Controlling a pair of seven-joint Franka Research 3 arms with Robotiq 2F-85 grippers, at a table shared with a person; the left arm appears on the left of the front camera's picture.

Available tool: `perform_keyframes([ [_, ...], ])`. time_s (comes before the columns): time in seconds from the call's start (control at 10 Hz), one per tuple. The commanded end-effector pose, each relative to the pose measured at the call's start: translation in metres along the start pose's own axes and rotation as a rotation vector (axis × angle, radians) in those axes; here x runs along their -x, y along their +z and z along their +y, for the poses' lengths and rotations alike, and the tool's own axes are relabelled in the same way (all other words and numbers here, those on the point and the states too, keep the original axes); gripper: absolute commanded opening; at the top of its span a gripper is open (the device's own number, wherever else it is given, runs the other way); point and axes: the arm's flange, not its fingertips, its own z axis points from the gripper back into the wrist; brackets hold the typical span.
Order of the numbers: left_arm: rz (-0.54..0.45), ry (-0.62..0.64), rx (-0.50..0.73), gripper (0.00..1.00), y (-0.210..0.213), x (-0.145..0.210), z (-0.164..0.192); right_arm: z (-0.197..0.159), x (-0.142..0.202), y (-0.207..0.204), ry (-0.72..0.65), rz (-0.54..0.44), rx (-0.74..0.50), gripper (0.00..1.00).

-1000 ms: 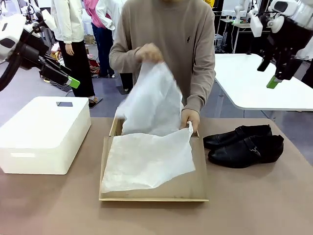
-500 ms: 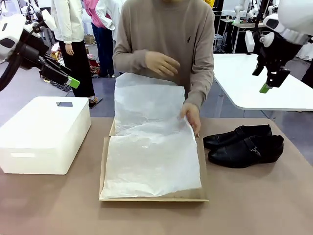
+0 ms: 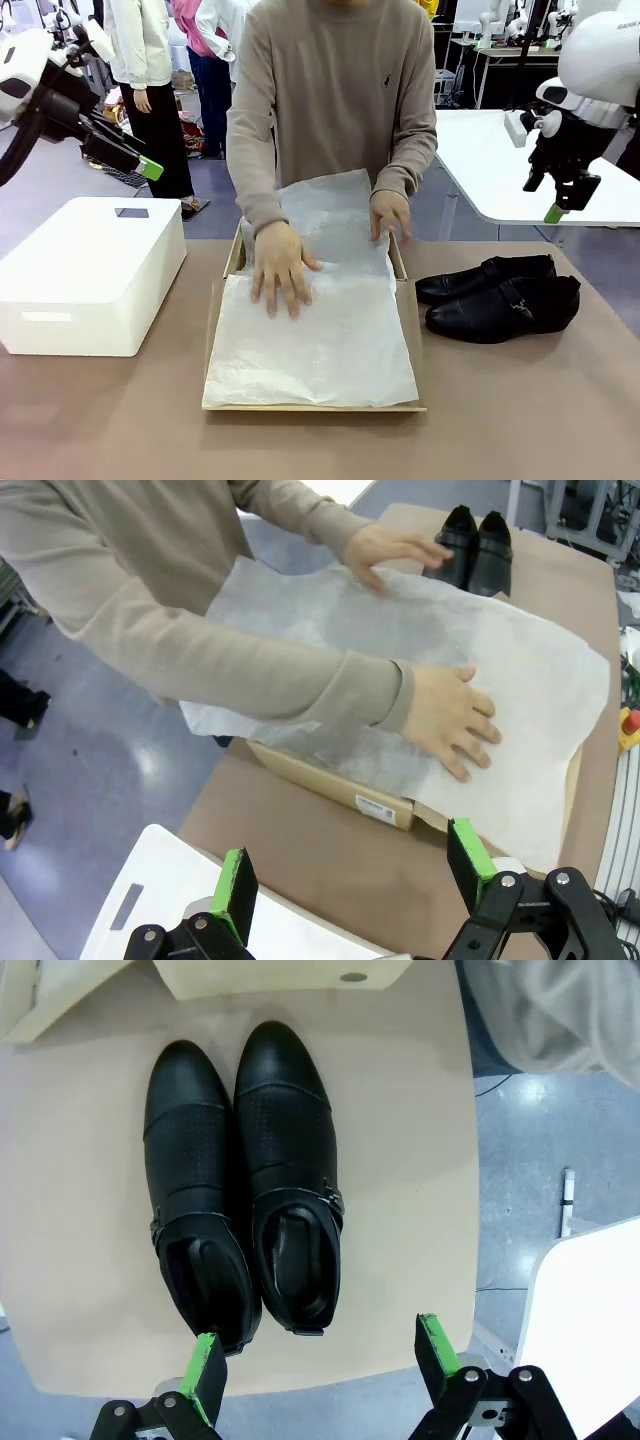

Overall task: Pack the shoes into the box.
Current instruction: Place one shoe of the Shoes into the Shoes Box.

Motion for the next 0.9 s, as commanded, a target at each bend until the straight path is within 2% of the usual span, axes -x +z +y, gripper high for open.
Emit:
perform_keyframes([
  [0.0, -0.019, -0.015, 0.015, 1.0, 0.0, 0.001, 0.003, -0.004, 0.003, -0.001, 0.01, -0.033, 0.0, 1.0],
  [0.1, -0.019, -0.015, 0.015, 1.0, 0.0, 0.001, 0.003, -0.003, -0.001, 0.003, -0.037, -0.035, -0.012, 1.0],
  [0.2, -0.019, -0.015, 0.015, 1.0, 0.0, 0.001, 0.003, -0.001, 0.002, -0.004, -0.007, -0.002, -0.007, 1.0],
  [0.8, -0.019, -0.015, 0.015, 1.0, 0.0, 0.001, 0.003, -0.008, 0.0, -0.011, -0.03, -0.017, -0.003, 1.0],
])
